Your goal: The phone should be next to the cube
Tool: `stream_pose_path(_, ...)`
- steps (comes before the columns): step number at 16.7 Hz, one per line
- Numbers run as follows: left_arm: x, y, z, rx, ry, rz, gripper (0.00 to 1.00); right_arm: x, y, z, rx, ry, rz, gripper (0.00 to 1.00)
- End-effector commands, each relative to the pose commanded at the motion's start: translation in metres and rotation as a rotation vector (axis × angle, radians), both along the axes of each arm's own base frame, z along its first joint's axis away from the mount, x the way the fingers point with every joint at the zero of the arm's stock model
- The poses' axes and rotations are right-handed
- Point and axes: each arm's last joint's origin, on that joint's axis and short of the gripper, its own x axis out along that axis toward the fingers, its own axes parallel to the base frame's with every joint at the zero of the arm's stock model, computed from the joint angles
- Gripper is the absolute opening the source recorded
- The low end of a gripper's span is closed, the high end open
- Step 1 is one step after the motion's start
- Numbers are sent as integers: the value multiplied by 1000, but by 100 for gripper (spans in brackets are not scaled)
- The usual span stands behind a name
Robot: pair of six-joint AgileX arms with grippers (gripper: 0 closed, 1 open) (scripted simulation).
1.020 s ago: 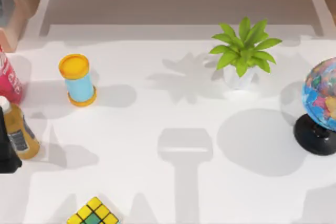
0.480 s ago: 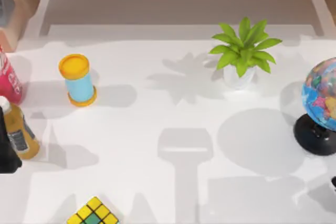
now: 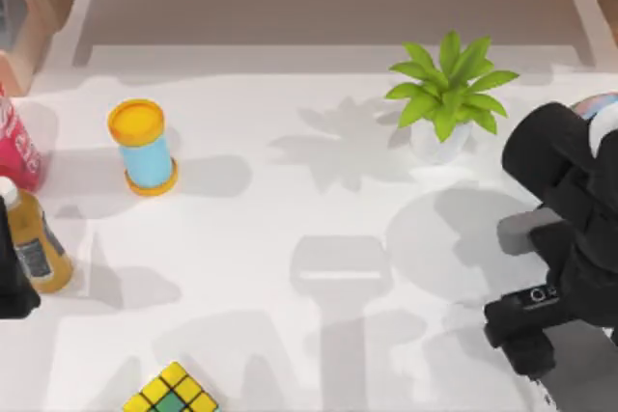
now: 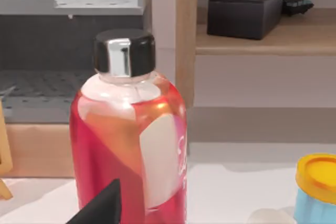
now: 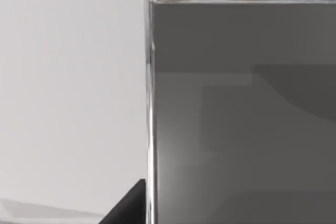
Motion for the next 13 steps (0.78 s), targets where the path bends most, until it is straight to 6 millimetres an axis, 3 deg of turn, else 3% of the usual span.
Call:
stream_pose_path(8, 0, 0, 0, 0, 0, 0, 100, -24, 117, 11, 4, -105, -174, 0)
stream_pose_path(13, 0, 0, 0, 0, 0, 0, 100, -45, 163, 15, 40, -144, -248, 0)
